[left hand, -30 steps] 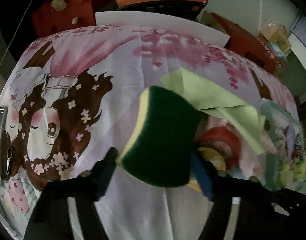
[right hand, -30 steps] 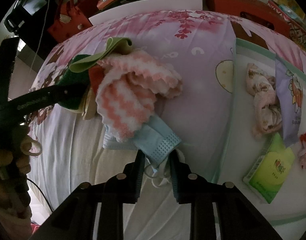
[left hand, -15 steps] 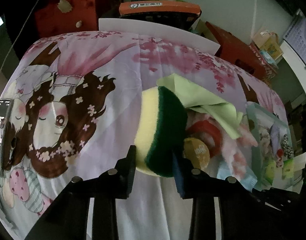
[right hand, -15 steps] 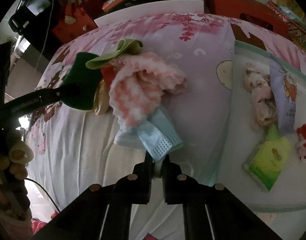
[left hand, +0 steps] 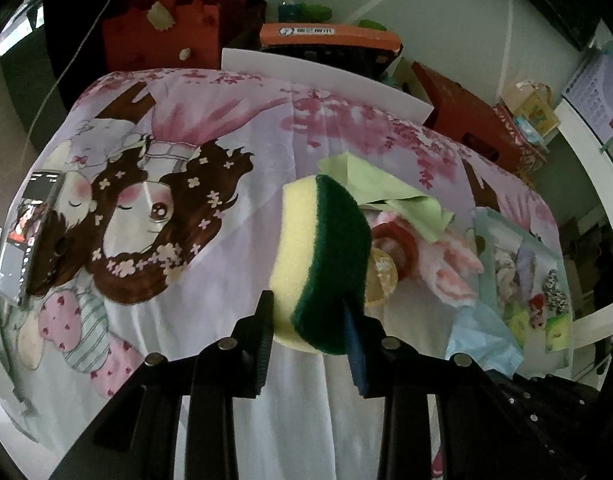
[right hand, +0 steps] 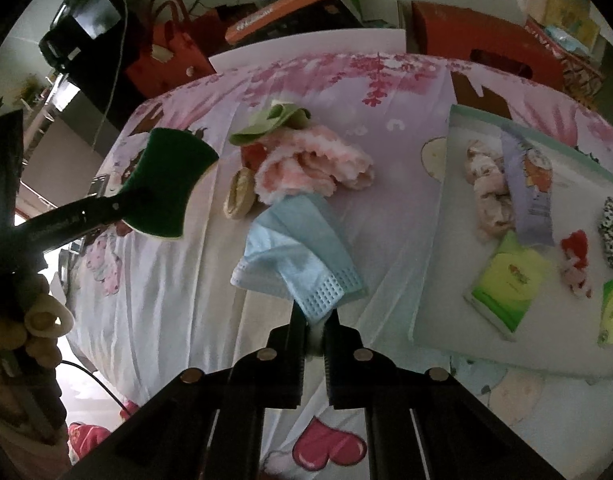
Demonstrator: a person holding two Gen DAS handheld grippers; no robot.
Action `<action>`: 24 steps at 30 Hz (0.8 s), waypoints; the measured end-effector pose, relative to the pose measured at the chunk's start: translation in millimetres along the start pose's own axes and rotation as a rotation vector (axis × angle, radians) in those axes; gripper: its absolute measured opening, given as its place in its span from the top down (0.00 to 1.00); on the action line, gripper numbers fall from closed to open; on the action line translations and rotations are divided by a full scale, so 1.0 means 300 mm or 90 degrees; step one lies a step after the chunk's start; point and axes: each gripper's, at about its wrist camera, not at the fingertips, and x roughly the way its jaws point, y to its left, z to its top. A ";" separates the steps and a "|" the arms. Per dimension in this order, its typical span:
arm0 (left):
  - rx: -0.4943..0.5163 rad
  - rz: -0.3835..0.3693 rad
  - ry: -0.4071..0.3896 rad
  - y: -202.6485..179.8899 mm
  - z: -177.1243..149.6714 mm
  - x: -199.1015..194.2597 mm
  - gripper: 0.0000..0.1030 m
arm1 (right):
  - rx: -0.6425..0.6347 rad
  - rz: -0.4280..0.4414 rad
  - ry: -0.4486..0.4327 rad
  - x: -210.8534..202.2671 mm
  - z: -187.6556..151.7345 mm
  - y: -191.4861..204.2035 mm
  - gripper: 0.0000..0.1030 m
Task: Organize soft objects
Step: 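Lift the sponge with the left gripper while the right lifts the blue mask toward the tray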
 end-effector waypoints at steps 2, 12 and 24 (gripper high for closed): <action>-0.001 -0.001 -0.004 -0.002 -0.010 -0.029 0.67 | 0.000 -0.001 -0.008 -0.029 -0.011 0.006 0.92; 0.006 0.000 -0.027 -0.040 -0.060 -0.175 0.67 | 0.007 -0.001 -0.054 -0.183 -0.055 0.011 0.92; 0.045 -0.002 -0.052 -0.175 -0.105 -0.303 0.67 | 0.028 0.009 -0.104 -0.328 -0.104 -0.065 0.92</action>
